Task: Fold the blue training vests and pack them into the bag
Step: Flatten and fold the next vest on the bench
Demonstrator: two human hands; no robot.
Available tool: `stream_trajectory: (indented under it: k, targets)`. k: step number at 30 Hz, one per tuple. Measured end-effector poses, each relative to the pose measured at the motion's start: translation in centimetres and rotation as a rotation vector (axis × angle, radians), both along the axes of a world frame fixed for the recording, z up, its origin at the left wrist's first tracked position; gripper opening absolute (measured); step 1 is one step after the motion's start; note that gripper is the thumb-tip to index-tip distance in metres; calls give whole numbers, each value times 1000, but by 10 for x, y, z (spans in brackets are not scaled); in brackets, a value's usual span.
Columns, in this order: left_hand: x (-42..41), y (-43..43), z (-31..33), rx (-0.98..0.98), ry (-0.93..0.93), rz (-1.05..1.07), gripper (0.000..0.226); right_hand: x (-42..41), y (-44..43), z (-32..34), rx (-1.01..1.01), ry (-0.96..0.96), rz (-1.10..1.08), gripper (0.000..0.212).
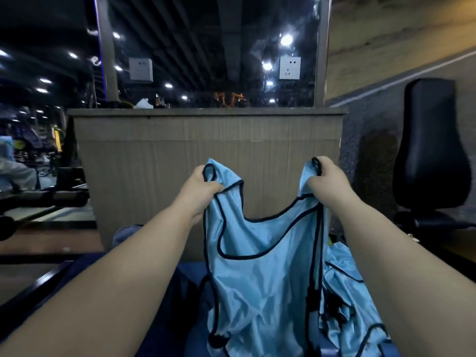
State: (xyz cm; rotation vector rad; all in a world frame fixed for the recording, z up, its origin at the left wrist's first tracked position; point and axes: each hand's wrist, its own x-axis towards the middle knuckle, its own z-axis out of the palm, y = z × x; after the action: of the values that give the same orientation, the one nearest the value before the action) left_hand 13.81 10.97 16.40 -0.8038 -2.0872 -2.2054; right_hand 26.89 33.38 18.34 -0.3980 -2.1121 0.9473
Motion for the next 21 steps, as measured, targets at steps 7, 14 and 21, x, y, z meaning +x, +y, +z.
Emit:
stream_trajectory:
  k: [7, 14, 21]
  targets:
    - [-10, -35, 29, 160, 76, 73, 16, 19, 13, 20, -210, 222, 2, 29]
    - [7, -37, 48, 53, 227, 180, 22, 21, 0, 33, -255, 366, 22, 16]
    - [17, -38, 59, -70, 287, 211, 18, 16, -18, 37, -268, 393, 24, 12]
